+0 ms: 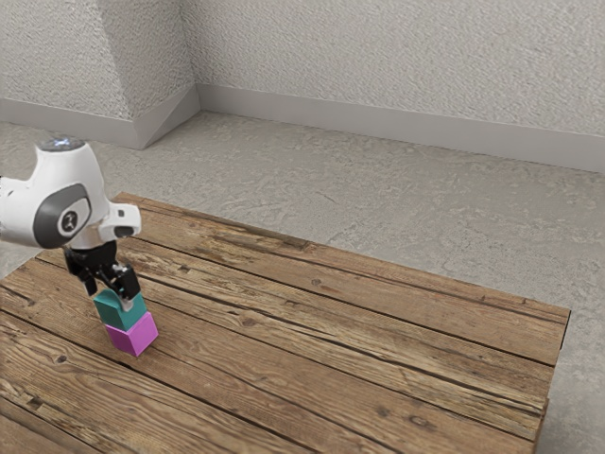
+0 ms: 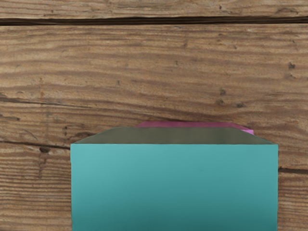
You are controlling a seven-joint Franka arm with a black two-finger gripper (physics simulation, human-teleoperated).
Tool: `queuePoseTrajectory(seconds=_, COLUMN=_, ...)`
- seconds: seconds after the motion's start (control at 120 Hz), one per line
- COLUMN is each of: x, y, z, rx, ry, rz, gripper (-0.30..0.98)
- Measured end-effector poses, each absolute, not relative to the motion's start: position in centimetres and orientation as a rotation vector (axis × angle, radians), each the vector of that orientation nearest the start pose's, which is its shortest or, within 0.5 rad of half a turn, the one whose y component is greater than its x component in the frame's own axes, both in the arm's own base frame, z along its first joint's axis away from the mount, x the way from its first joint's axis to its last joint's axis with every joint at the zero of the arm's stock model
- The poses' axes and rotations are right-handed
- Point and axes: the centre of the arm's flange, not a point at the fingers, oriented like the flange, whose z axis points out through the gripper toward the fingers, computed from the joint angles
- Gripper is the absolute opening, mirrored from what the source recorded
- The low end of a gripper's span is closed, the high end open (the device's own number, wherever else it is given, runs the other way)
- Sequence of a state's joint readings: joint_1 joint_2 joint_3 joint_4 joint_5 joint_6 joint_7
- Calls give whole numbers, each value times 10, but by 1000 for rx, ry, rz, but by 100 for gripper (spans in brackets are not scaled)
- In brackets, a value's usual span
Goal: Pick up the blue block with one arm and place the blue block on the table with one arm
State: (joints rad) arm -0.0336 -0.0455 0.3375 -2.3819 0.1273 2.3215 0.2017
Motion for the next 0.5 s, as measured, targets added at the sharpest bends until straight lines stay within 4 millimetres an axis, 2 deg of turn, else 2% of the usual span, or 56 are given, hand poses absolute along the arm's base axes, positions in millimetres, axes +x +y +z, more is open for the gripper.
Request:
queuePoseTrajectory(seconds=0.3, x=468, y=148, z=319, rx=-3073, ry=-25, rz=71, gripper=68)
queuePoseTrajectory(seconds=0.5, x=470, y=148, z=317, rx=-3071, ry=-24, rz=63, gripper=47)
